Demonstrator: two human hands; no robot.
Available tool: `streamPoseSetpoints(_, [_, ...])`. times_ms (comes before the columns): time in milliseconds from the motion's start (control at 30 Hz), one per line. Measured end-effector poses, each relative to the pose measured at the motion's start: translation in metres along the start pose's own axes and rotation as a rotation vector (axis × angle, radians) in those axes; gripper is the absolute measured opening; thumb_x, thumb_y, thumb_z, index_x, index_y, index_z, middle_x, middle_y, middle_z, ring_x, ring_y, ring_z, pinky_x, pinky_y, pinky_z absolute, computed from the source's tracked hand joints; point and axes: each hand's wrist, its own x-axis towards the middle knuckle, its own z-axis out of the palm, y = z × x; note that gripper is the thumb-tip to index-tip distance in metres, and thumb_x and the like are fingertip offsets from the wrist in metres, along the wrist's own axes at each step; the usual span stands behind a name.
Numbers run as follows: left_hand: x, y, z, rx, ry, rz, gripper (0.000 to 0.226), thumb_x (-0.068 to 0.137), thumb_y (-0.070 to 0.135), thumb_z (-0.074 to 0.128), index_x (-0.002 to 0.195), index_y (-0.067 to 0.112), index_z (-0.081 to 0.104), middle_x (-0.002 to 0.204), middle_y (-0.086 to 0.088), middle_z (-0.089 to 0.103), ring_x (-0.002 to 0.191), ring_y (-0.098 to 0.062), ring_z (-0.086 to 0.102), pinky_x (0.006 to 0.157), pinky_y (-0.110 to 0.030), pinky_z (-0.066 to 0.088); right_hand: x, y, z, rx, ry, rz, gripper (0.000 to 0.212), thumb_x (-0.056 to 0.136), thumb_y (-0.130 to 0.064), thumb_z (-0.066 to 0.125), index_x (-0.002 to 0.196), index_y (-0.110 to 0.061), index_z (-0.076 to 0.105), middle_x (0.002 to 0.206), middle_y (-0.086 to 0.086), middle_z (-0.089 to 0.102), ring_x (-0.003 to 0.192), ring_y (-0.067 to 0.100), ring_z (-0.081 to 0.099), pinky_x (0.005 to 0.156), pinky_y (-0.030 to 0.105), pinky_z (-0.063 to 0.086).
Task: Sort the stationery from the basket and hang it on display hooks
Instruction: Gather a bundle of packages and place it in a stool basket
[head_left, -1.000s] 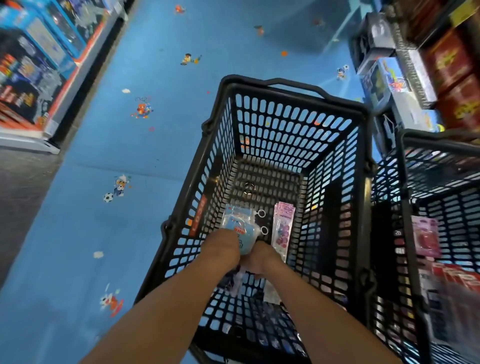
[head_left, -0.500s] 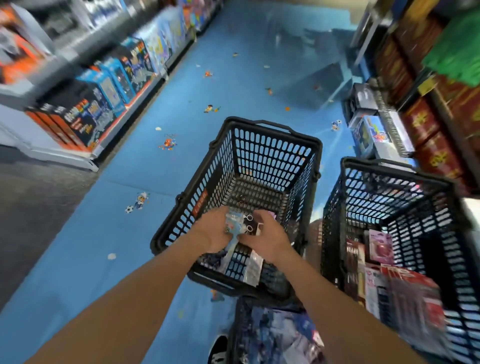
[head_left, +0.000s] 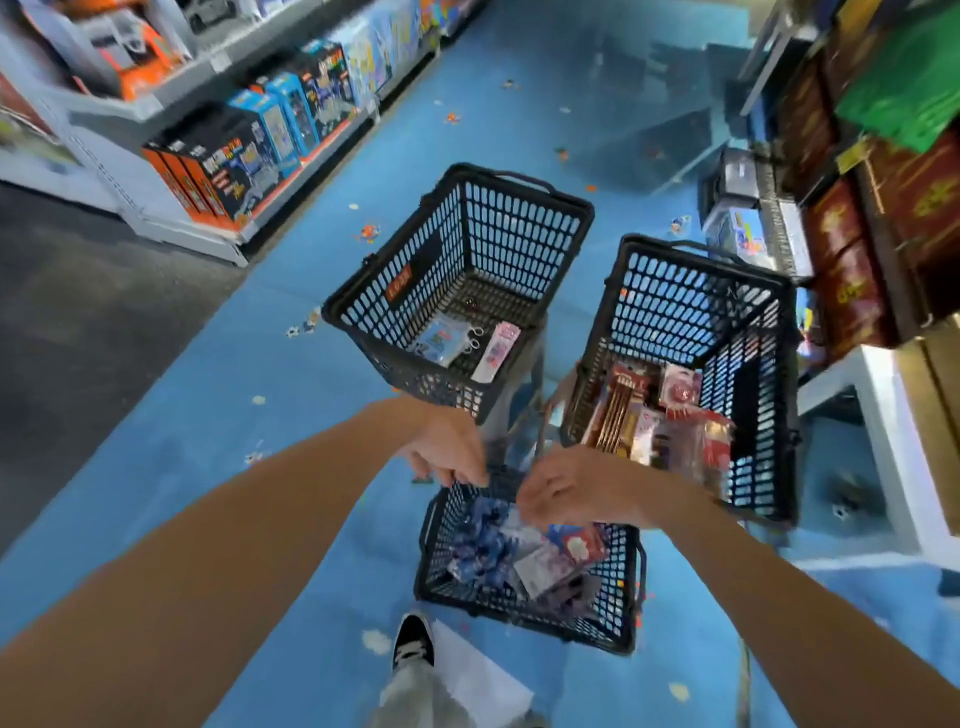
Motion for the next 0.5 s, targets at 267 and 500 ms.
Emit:
streamPoseSetpoints(267, [0.137,-0.050,0.118,0.288,-0.005,-0.089,0.026,0.096,0.028,0.064,0.106,0.005,0.068,0.099,-0.015,0.064,0.095,-0.036,0.065,0.069,-0.036,0.048,0.094,0.170,0.114,0.175,0.210,0.232,0.018,0.074,-0.022,0.083,0.083,-0.015,0.070,0.083,0.004,0.072,0.087,0.023,0.070,0.077,0.035,0.053])
streamPoseSetpoints(500, [0.280,-0.141,0.224,0.177,0.153,-0.134,0.036,0.097,0.020,0.065,0.130,0.006,0.058,0.131,-0.015,0.061,0.121,-0.030,0.059,0.096,-0.032,0.046,0.235,0.292,0.218,0.284,0.389,0.360,0.022,0.087,-0.023,0.074,0.072,-0.018,0.059,0.087,0.017,0.069,0.087,0.030,0.067,0.075,0.038,0.052])
